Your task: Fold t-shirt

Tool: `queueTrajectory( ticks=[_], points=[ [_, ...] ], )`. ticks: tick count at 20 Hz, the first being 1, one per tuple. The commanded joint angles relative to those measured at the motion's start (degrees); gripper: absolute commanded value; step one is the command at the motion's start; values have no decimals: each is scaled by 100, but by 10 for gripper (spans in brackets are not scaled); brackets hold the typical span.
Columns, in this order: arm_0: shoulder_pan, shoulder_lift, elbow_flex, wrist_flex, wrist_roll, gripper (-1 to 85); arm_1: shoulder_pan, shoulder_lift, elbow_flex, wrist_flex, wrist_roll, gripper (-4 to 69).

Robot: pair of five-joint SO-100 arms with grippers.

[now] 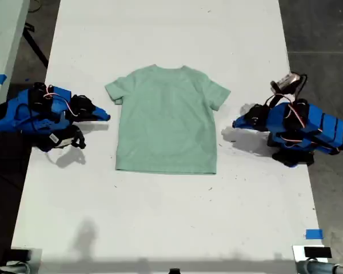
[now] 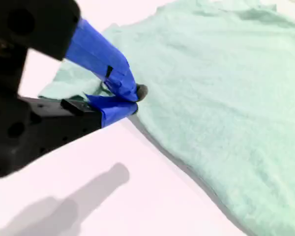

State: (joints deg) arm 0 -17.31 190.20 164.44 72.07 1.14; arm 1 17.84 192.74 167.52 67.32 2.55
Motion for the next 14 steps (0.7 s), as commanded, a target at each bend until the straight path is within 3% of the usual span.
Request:
queueTrajectory(
  ticks=[1, 6, 14],
  points=[
    [-369, -1274, -1248, -237, 211, 0, 396, -940, -1134, -35, -527, -12],
    [-1283, -3340, -2944, -158, 967, 0, 1318, -3841, -3568, 53, -1890, -12],
    [-3006, -6451, -5801, 905, 2294, 0, 2751, -7699, -7453, 1195, -3551, -13]
  ],
)
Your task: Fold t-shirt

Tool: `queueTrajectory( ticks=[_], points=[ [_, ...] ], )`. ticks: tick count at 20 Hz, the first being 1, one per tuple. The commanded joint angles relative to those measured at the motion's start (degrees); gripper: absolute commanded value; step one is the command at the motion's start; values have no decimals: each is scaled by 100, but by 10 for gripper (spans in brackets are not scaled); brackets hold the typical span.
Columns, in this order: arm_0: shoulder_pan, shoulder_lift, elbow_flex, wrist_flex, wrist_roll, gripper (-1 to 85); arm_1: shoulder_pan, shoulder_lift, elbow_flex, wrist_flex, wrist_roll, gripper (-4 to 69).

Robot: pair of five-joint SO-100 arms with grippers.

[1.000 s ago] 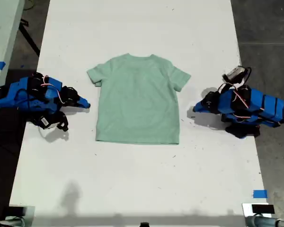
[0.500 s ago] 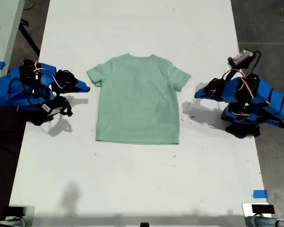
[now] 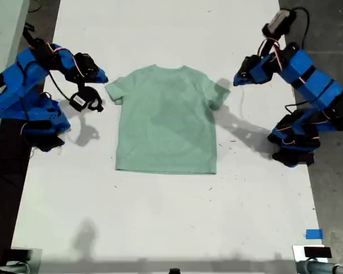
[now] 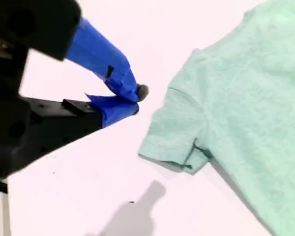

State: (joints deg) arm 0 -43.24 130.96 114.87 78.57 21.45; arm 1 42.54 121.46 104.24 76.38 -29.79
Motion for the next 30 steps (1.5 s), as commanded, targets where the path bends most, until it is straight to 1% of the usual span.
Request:
queueTrajectory(
  ticks=[1, 2, 3, 4, 5, 6, 7, 8, 9, 10, 12, 14, 16, 18, 23, 26, 27, 28, 29, 30],
  points=[
    [-606, -844, -1204, 413, 413, 0, 404, -958, -1600, 483, -413, -13],
    [-756, -1134, -1547, 580, 554, 0, 510, -1318, -2083, 703, -510, -13],
    [-888, -1389, -1872, 738, 677, 33, 580, -1652, -2558, 958, -589, -10],
    [-984, -1626, -2180, 932, 773, 120, 633, -2013, -3050, 1248, -686, 2],
    [-1028, -1802, -2426, 1072, 896, 207, 659, -2338, -3472, 1503, -826, 79],
    [-1055, -1881, -2531, 1169, 949, 276, 650, -2505, -3639, 1538, -1002, 201],
    [-1055, -1890, -2531, 1160, 1081, 308, 633, -2628, -3674, 1538, -1195, 319],
    [-1055, -1916, -2487, 1160, 1125, 322, 615, -2742, -3621, 1529, -1371, 337],
    [-1037, -1934, -2382, 1099, 1178, 327, 668, -2795, -3384, 1441, -1441, 305],
    [-1002, -1934, -2250, 1011, 1187, 328, 721, -2795, -3032, 1230, -1573, 307],
    [-923, -1934, -2013, 844, 1160, 330, 853, -2786, -2188, 668, -1925, 336],
    [-879, -1934, -1819, 686, 1143, 328, 976, -2786, -1283, 0, -2136, 340],
    [-853, -1942, -1696, 563, 1143, 328, 1107, -2804, -475, -756, -2276, 340],
    [-835, -1978, -1652, 501, 1143, 327, 1169, -2962, -26, -1257, -2347, 340],
    [-791, -2101, -1626, 439, 1143, 324, 1178, -3753, 220, -2013, -2435, 340],
    [-800, -2101, -1617, 439, 1143, 324, 1169, -4061, 176, -2188, -2479, 335],
    [-809, -2101, -1617, 439, 1143, 324, 1178, -4061, 167, -2188, -2496, 303],
    [-809, -2101, -1617, 431, 1151, 324, 1204, -4061, 149, -2188, -2487, 186],
    [-809, -2101, -1617, 413, 1151, 324, 1239, -4069, 132, -2153, -2417, 13],
    [-809, -2101, -1617, 413, 1151, 323, 1239, -4078, 97, -2083, -2452, -9]
  ],
)
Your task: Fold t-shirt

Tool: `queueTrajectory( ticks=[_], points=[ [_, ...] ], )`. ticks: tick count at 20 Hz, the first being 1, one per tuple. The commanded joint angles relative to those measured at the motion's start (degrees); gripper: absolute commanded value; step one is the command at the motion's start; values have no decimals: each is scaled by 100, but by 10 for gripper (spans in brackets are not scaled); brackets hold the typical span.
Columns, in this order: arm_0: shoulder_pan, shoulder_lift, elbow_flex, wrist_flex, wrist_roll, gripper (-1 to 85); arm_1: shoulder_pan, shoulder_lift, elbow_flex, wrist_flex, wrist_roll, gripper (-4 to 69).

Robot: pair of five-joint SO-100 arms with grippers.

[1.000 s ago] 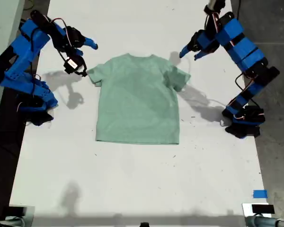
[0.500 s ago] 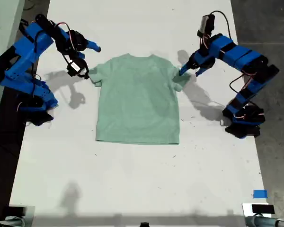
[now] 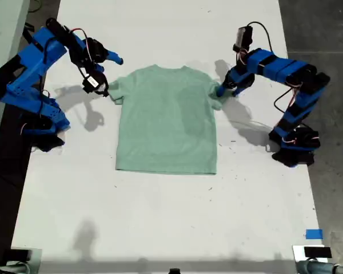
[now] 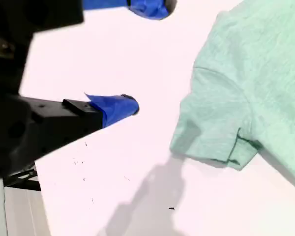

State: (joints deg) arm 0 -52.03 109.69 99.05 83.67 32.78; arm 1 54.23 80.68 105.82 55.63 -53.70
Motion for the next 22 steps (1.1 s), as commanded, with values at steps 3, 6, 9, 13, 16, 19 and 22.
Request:
queueTrajectory(
  ticks=[3, 6, 9, 13, 16, 19, 22],
  points=[
    [88, 9, -35, -105, 35, 320, 18, -18, -220, 272, -9, -9],
    [114, 0, -35, -114, 35, 319, -70, 0, -316, 387, 26, -9],
    [123, 0, -35, -97, 26, 318, -237, 9, -984, 1099, 132, -9],
    [123, 53, 0, -88, 26, 318, -703, 18, -2848, 2575, 439, -9],
    [123, 53, 44, -123, 35, 318, -1081, -325, -4333, 3243, 765, -9],
    [141, 53, 44, -132, 26, 318, -1424, -835, -5458, 3349, 1143, -9],
    [167, 53, 62, -132, 18, 318, -1723, -1433, -6354, 3173, 1600, -9]
  ],
)
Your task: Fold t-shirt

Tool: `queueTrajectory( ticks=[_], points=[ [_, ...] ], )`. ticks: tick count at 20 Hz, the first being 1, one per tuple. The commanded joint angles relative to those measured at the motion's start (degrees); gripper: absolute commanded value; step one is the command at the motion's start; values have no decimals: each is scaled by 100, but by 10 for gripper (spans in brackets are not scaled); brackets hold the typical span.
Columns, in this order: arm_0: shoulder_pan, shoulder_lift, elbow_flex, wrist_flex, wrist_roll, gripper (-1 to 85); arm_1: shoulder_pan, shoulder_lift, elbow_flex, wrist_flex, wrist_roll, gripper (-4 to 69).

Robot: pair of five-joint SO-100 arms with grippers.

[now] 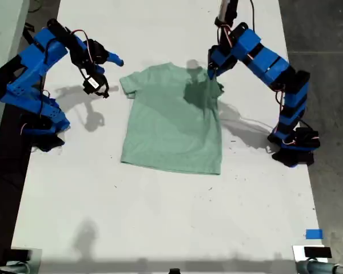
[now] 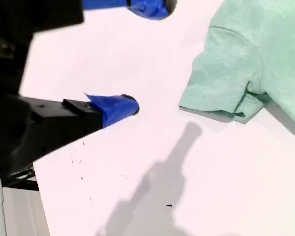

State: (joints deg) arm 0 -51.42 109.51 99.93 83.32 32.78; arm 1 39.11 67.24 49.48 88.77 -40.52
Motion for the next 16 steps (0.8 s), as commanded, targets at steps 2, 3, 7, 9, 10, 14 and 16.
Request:
queueTrajectory(
  ticks=[2, 3, 7, 9, 10, 14, 16],
  points=[
    [123, 70, -26, -105, 9, 318, -378, -431, -738, -729, 659, -9],
    [141, 70, -18, -123, 9, 318, -439, -633, -738, -1116, 879, -9],
    [229, 88, -35, -123, -18, 315, -519, -1450, -932, -2312, 1274, 163],
    [229, 123, 0, -123, -26, 315, -633, -1450, -1072, -2461, 967, 311],
    [229, 123, 9, -132, -26, 316, -668, -1266, -1081, -2470, 932, 284],
    [237, 105, -18, -185, -26, 316, -466, -158, -1081, -2048, 536, 226],
    [272, 44, -9, -220, -53, 316, -290, 466, -1081, -1608, 387, 213]
  ],
)
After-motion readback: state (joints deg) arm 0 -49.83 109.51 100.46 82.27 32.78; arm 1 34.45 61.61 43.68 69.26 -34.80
